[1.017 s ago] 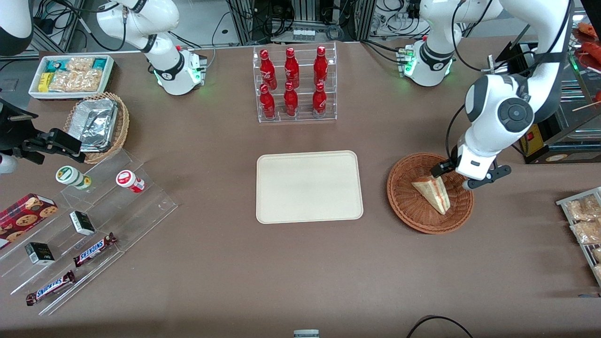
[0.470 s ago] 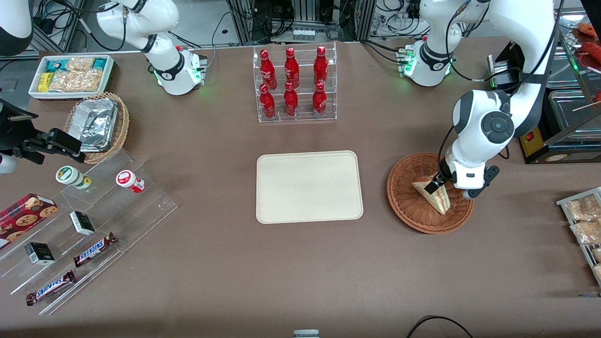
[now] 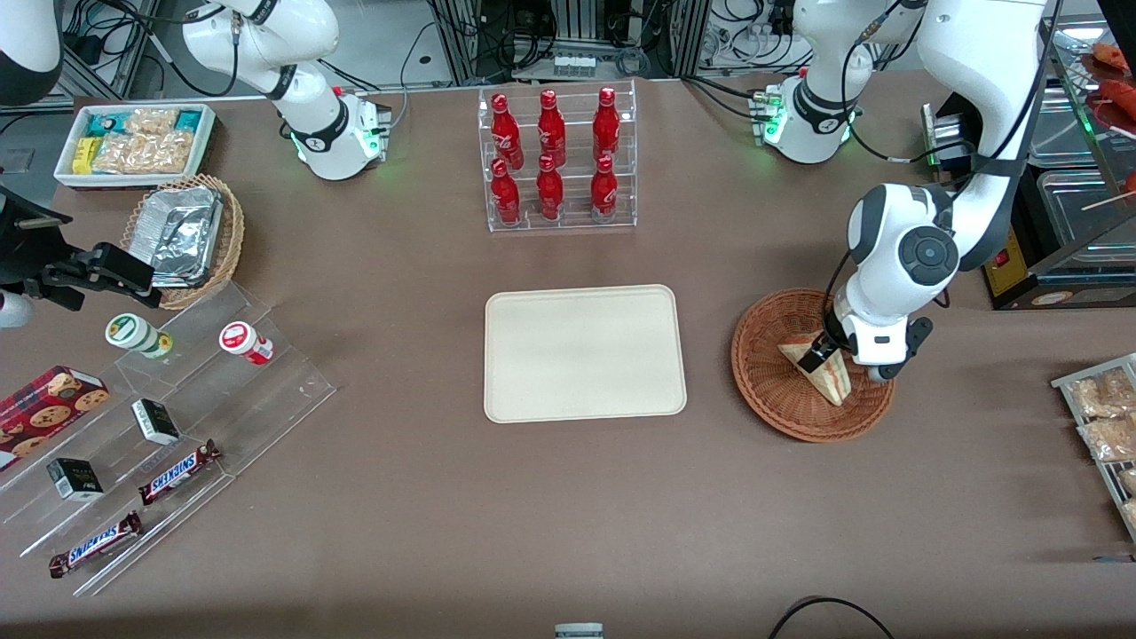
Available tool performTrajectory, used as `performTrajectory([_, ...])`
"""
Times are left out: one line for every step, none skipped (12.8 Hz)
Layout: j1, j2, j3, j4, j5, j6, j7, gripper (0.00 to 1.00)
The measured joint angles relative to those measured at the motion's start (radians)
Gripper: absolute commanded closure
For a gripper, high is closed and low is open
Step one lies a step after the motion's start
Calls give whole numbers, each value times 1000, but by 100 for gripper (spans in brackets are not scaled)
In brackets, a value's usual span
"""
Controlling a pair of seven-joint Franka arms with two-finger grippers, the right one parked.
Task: Place sandwich from basket to tray
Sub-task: 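Lower the left gripper and close it on the sandwich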
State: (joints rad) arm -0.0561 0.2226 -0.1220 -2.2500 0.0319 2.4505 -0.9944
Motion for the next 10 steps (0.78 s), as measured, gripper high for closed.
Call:
performTrajectory([0, 5, 0, 0, 0, 0, -2, 63])
performTrajectory([0, 8, 0, 0, 0, 0, -5, 82])
performTrajectory([0, 8, 0, 0, 0, 0, -10, 86])
performTrajectory([0, 8, 0, 0, 0, 0, -12, 87])
performTrajectory([0, 7, 0, 2, 0, -1, -12, 87])
performTrajectory([0, 6, -2, 5, 0, -10, -12, 87])
performTrajectory([-1, 3, -7, 13, 1, -42, -6, 87])
performTrajectory([-1, -3, -13, 33, 1, -105, 11, 87])
performTrajectory([-2, -11, -22, 67, 1, -191, 32, 86])
performTrajectory([-3, -19, -34, 113, 1, -275, 46, 86])
